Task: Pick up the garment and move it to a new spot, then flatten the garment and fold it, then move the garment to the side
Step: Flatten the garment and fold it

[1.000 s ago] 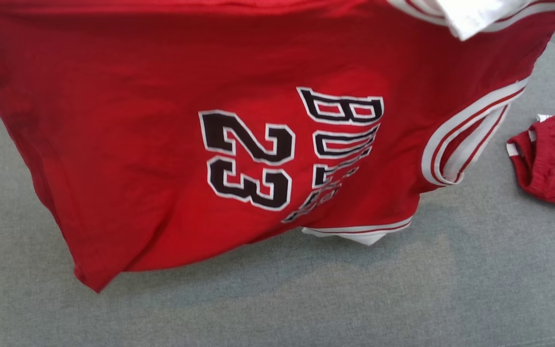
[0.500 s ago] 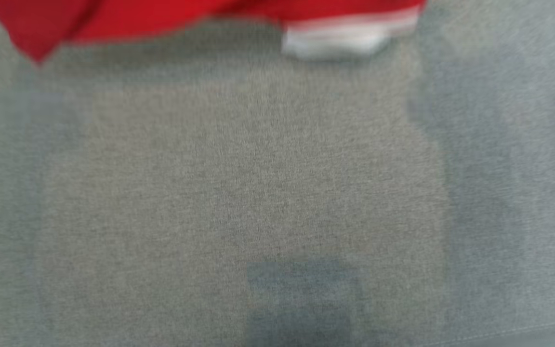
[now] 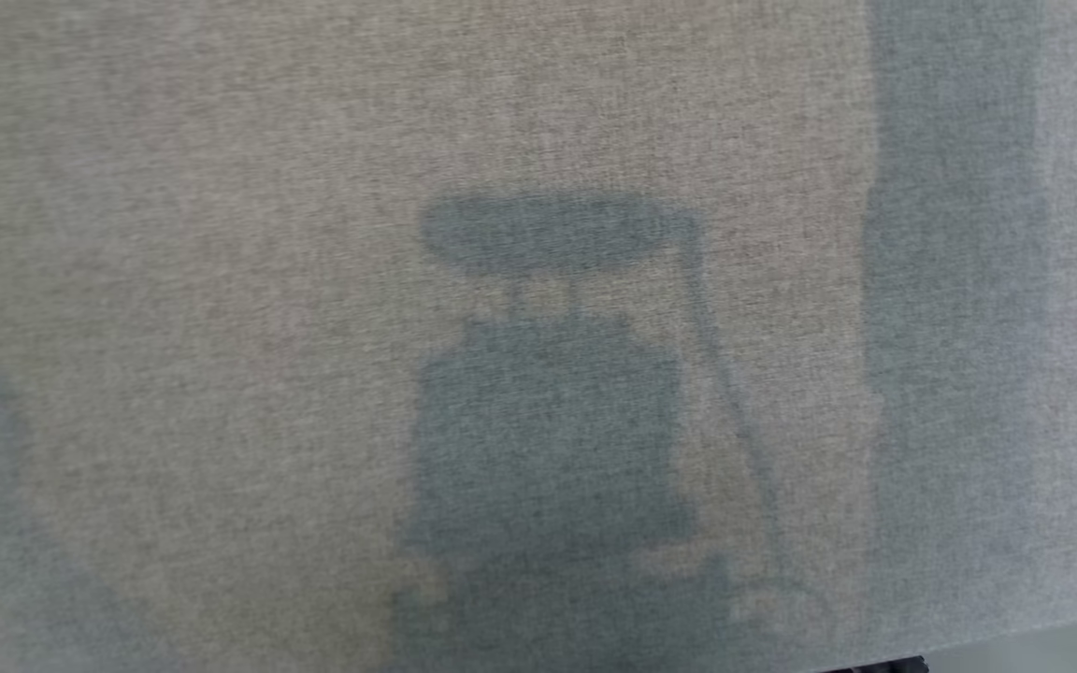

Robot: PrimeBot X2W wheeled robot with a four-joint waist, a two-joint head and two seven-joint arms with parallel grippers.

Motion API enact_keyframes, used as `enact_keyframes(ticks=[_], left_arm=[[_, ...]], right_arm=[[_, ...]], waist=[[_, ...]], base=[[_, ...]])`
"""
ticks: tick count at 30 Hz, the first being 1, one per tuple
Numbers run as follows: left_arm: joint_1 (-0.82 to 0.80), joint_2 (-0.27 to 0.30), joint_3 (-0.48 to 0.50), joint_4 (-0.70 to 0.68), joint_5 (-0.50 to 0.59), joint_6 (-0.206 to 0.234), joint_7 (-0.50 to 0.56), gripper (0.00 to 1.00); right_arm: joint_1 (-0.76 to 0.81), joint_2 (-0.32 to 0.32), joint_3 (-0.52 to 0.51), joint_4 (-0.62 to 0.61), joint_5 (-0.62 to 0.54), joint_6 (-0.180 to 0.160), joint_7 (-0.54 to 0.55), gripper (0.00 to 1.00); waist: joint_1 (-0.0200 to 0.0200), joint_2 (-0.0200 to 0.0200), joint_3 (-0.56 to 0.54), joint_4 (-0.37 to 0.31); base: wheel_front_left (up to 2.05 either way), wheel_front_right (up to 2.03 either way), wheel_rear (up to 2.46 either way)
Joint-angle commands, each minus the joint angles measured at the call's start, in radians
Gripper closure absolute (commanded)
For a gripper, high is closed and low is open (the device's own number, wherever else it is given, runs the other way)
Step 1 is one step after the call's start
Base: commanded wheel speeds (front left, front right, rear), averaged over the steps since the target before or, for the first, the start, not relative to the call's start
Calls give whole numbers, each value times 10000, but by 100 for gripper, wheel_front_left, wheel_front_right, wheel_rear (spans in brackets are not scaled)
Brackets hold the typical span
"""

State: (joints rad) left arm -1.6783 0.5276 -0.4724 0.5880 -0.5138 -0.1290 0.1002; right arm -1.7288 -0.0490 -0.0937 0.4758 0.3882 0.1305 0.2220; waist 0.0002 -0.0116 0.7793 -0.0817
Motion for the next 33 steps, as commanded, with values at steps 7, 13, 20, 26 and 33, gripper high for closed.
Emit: enact_keyframes(ticks=[7,13,20,26,33], left_arm=[[2446,1447,-1484,-702,-2396,-5,313,100],[5120,3176,-2080,-2200,-4178,-7,765,100],[8390,4269,-2294,-4085,-5263,539,401,100],[11039,4304,-2660,-5446,-5632,1843,-505,100],[14052,4321,-2838,-6645,-6250,3492,-1922,100]], right_arm=[[3734,-375,800,-1344,1447,5,-176,100],[7929,-866,909,-3531,2477,5,180,100],[12028,-785,328,-5732,3004,2,855,100],[14910,-323,-124,-6737,2870,2,897,100],[17683,-82,-361,-6684,2927,2,609,100]], waist=[[-2,116,-595,-610],[-2,116,-1825,-808],[-2,116,-3283,-686],[-2,116,-4289,-621],[-2,116,-5028,-628]], base=[[0,0,0],[0,0,0],[0,0,0],[0,0,0],[0,0,0]])
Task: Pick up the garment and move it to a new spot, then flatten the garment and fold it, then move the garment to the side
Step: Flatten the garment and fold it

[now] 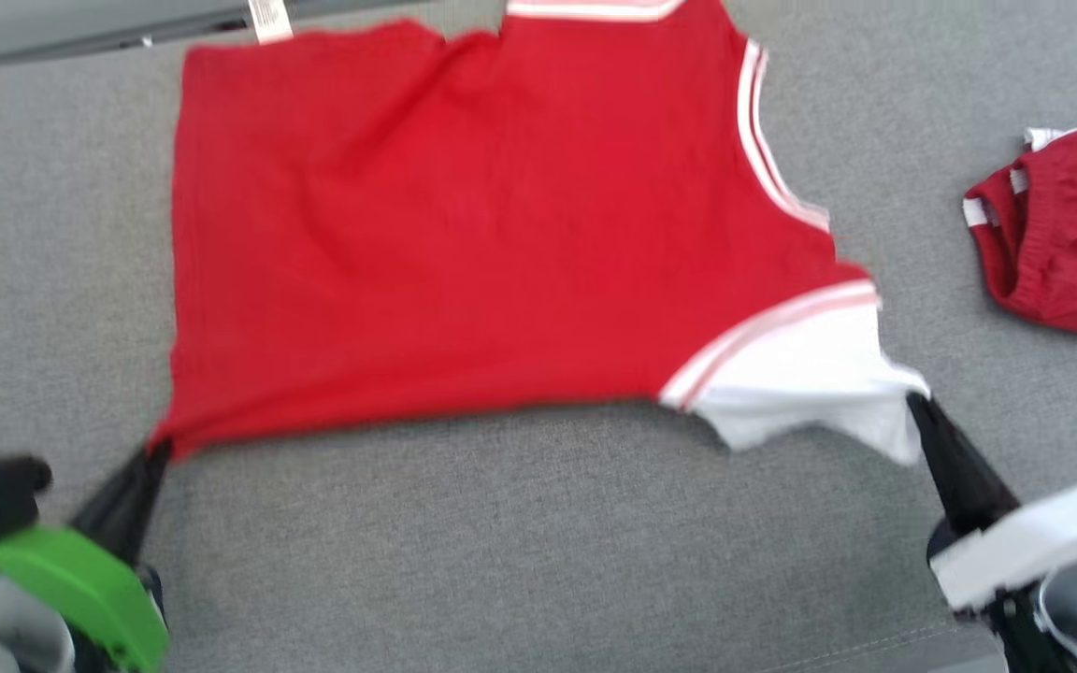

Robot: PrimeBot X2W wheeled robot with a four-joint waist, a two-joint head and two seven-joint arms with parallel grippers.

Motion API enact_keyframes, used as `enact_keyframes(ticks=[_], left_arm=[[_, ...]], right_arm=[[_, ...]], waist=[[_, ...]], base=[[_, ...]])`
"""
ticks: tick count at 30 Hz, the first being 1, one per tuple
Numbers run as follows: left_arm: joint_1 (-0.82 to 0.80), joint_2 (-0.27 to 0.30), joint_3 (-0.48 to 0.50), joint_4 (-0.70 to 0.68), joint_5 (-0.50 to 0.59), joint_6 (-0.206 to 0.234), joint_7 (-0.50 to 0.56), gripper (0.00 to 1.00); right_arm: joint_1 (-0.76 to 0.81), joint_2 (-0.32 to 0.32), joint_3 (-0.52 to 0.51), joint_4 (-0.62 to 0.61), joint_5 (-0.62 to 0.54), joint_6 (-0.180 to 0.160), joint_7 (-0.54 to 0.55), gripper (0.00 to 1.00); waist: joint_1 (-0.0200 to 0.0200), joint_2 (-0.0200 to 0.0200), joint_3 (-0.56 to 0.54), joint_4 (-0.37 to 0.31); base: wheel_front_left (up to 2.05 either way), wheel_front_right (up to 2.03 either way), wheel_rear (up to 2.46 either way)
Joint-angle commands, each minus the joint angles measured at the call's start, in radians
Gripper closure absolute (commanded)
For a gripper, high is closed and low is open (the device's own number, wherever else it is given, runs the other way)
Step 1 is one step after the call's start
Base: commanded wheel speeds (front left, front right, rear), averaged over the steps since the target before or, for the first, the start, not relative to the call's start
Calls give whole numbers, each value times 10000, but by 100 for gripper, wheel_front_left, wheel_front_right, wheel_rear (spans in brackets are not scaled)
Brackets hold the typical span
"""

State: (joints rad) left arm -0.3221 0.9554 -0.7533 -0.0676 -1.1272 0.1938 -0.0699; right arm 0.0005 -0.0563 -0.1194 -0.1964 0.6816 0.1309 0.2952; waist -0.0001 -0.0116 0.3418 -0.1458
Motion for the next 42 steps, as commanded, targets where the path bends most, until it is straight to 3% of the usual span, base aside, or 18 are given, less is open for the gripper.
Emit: enact_keyframes(ticks=[1,7,13,18,25,34,42], left_arm=[[922,32,-105,-259,-142,453,-434,100],[3281,-433,42,-1317,-885,1446,-1649,100],[4101,-692,143,-1966,-976,1540,-1854,100],[3900,-281,178,-2086,-768,1575,-1563,100],[2853,585,275,-2807,-541,1758,-237,100],[1061,870,556,-2793,-559,1481,1353,100],[-927,-127,108,-1389,-66,843,2619,100]], right_arm=[[752,2,-172,60,29,-2,-206,100],[2519,30,-594,70,325,-7,-575,100],[3251,43,-890,-238,677,-7,-611,100],[2610,46,-779,-568,756,-5,-318,100],[934,26,-558,-789,517,-5,361,100],[-963,-23,-735,-71,158,-1,1222,100],[-2172,-142,-631,1118,-436,-1,1437,100]], waist=[[1,116,-718,18],[1,116,-915,34],[1,116,-887,171],[1,116,-927,133],[1,116,-610,88],[1,116,-49,171],[1,116,169,214]], base=[[0,0,0],[0,0,0],[0,0,0],[0,0,0],[0,0,0],[0,0,0],[0,0,0]])
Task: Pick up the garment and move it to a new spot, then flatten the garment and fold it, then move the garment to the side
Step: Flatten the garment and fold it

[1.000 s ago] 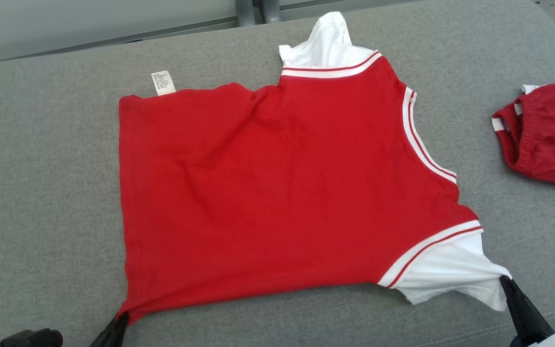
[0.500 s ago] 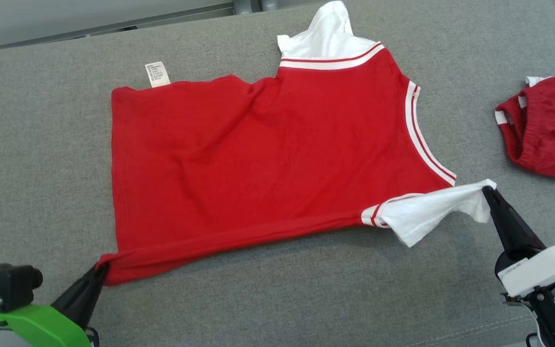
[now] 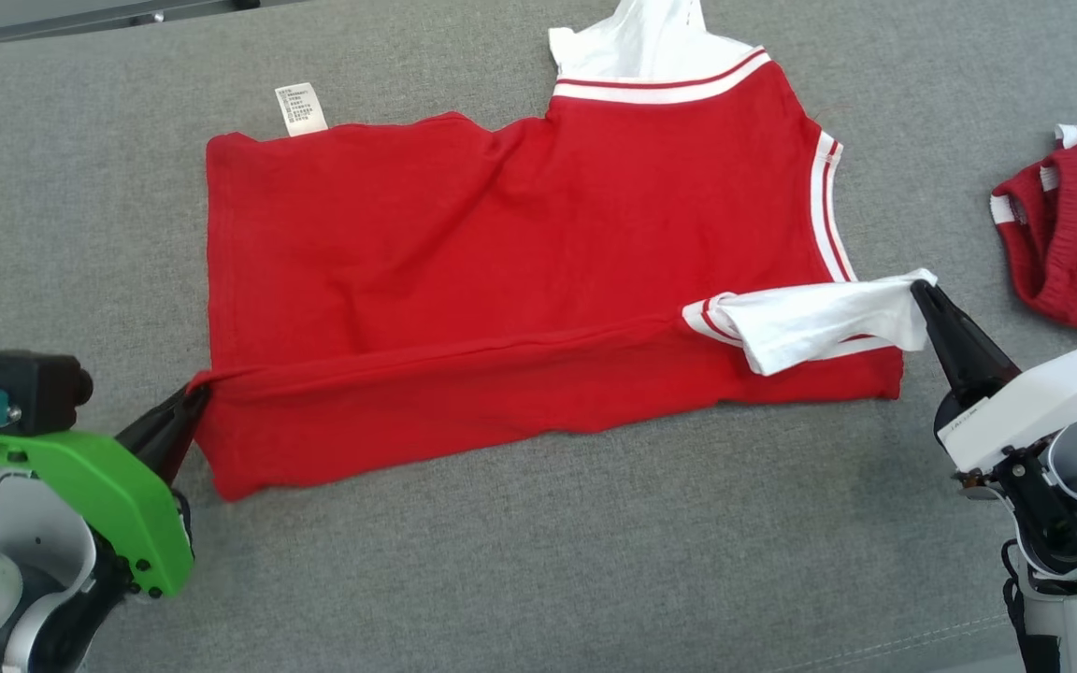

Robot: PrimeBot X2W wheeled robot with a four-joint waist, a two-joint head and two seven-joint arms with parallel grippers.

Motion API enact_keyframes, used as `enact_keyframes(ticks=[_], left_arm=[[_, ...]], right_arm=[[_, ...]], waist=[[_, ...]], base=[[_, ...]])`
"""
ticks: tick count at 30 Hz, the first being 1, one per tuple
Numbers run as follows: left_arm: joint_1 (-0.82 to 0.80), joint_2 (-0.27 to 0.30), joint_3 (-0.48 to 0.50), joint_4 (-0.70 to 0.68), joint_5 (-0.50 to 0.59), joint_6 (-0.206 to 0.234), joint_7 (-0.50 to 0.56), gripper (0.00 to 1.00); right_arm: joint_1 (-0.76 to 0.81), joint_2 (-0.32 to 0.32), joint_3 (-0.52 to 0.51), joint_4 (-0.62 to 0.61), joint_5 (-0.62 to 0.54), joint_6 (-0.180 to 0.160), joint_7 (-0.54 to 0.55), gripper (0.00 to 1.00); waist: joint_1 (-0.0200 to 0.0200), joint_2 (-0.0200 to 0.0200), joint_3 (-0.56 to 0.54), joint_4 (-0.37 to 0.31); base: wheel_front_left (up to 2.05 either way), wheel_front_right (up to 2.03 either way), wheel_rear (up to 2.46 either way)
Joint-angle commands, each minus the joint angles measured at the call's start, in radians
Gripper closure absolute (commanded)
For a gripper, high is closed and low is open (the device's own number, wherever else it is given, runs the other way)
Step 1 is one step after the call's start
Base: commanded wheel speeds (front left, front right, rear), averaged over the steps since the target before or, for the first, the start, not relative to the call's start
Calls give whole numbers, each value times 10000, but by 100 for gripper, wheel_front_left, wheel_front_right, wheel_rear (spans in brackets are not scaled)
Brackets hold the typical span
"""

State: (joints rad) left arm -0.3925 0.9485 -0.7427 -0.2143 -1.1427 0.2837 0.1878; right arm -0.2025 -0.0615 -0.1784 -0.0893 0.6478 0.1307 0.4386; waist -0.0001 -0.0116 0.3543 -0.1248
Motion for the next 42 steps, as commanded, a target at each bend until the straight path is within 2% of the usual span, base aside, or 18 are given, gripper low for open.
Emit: enact_keyframes(ticks=[1,7,15,18,19,20,21,22,23,24,29,34,38,42], left_arm=[[-418,-166,-58,230,147,-117,147,100],[-1310,-628,-230,1070,423,-471,555,100],[-1504,-871,-381,1841,317,-501,855,100],[-1490,-983,-315,2083,212,-361,819,100],[-1492,-1023,-293,2133,193,-333,780,94],[-1489,-1109,-233,2201,134,-258,714,63],[-1495,-1201,-206,2271,81,-248,669,49],[-1522,-1271,-235,2336,94,-269,651,0],[-1561,-1348,-253,2399,109,-312,624,0],[-1595,-1443,-235,2450,100,-337,536,0],[-1458,-1712,-114,2611,109,-282,92,0],[-662,-1622,347,2097,32,272,-918,0],[516,-1451,561,1040,-318,611,-1495,0],[1561,-1240,484,209,-551,957,-1705,0]], right_arm=[[-211,-113,-49,140,-166,1,-2,100],[-776,-203,-53,639,-496,1,-184,100],[-1394,-305,525,1359,-881,1,-230,100],[-1563,-390,736,1658,-1013,1,-284,100],[-1599,-414,786,1751,-1064,1,-318,100],[-1634,-412,804,1860,-1097,1,-365,100],[-1667,-423,798,1958,-1151,1,-424,87],[-1688,-453,810,2053,-1226,1,-497,53],[-1685,-456,793,2158,-1264,1,-560,8],[-1686,-451,784,2264,-1297,1,-575,0],[-1699,-437,734,2418,-1498,1,-1148,0],[-1175,-618,865,2144,-1526,1,-1660,0],[-339,-1017,1032,1488,-1567,1,-1735,0],[699,-1614,1204,760,-1931,1,-1313,0]], waist=[[1,116,78,6],[1,116,275,-64],[1,116,324,-185],[1,116,320,-163],[1,116,325,-147],[1,116,327,-121],[1,116,321,-82],[1,116,306,-44],[1,116,298,-5],[1,116,295,25],[1,116,229,70],[1,116,-37,0],[1,116,-200,-2],[1,116,-175,46]], base=[[0,0,0],[0,0,0],[0,0,0],[0,0,0],[0,0,0],[0,0,0],[0,0,0],[0,0,0],[0,0,0],[0,0,0],[0,0,0],[0,0,0],[0,0,0],[0,0,0]])
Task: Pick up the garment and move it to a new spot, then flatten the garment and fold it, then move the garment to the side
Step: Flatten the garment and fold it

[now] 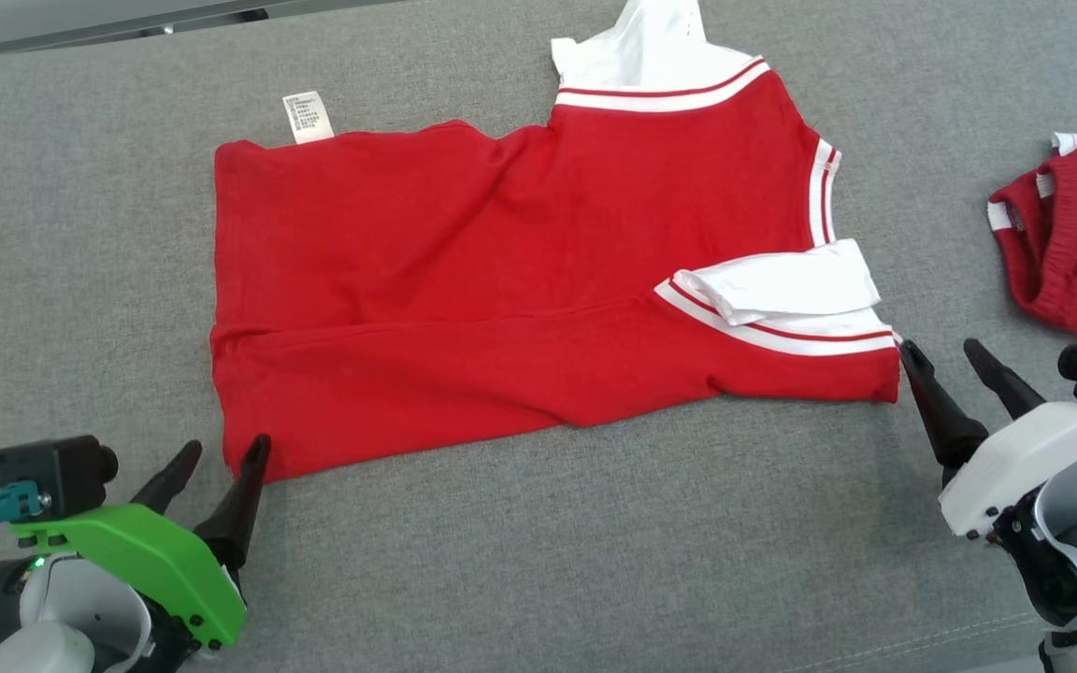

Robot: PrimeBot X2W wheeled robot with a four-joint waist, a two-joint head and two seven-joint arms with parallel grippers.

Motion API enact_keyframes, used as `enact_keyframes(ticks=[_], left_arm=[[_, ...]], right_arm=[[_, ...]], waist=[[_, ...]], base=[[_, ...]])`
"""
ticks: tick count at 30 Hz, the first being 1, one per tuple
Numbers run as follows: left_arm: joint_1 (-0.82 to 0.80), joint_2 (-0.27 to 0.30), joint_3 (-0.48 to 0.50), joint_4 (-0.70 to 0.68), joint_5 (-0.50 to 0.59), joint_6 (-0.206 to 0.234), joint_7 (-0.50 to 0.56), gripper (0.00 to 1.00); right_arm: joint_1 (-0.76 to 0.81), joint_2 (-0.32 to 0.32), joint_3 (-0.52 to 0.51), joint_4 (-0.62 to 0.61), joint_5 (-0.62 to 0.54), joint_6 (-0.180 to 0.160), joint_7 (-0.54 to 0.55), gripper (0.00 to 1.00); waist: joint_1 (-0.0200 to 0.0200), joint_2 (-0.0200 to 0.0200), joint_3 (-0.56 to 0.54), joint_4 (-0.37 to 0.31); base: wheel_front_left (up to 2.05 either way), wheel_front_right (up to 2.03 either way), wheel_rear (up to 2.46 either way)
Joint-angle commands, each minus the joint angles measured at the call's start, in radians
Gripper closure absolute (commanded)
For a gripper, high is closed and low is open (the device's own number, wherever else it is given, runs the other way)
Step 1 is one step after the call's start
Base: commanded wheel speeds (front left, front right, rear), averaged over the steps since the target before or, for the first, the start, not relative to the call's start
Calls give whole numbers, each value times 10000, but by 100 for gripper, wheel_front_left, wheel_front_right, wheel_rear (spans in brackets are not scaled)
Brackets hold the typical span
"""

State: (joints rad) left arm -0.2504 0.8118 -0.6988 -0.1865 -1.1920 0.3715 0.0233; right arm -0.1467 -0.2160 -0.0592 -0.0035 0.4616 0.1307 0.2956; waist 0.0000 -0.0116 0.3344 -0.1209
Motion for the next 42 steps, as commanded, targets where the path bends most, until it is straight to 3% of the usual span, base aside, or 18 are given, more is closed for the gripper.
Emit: enact_keyframes(ticks=[1,16,27,28,29,30,31,32,33,39,42], left_arm=[[255,184,46,-135,-87,127,-55,0],[-390,694,-314,-474,-73,364,1389,0],[-879,300,-610,-186,-36,253,1904,0],[-923,250,-618,-117,-63,235,1943,0],[-969,242,-669,-54,-26,177,1985,0],[-1015,195,-697,22,3,155,2024,0],[-1065,147,-745,86,29,69,2052,41],[-1094,112,-787,176,16,26,2132,74],[-1111,120,-898,252,46,-83,2224,100],[-1089,177,-891,579,-117,-394,2308,100],[-973,561,-840,485,-139,-518,2374,100]], right_arm=[[249,-94,11,-152,-52,1,249,0],[-536,-286,683,557,-164,1,2312,0],[-775,-277,838,770,-198,1,3228,0],[-757,-252,867,790,-206,1,3327,4],[-745,-262,941,775,-221,1,3397,18],[-744,-253,963,748,-225,3,3423,39],[-750,-235,967,731,-220,3,3459,60],[-756,-241,1012,714,-213,3,3482,87],[-755,-247,1044,707,-216,4,3483,100],[-850,-473,924,733,-22,-7,3663,100],[-811,-492,743,640,348,-7,3856,100]], waist=[[0,116,40,6],[0,116,454,114],[0,116,644,156],[0,116,644,163],[0,116,649,162],[0,116,654,157],[0,116,654,150],[0,116,649,145],[0,116,633,135],[0,116,400,86],[0,116,239,80]], base=[[0,0,0],[0,0,0],[0,0,0],[0,0,0],[0,0,0],[0,0,0],[0,0,0],[0,0,0],[0,0,0],[0,0,0],[0,0,0]])
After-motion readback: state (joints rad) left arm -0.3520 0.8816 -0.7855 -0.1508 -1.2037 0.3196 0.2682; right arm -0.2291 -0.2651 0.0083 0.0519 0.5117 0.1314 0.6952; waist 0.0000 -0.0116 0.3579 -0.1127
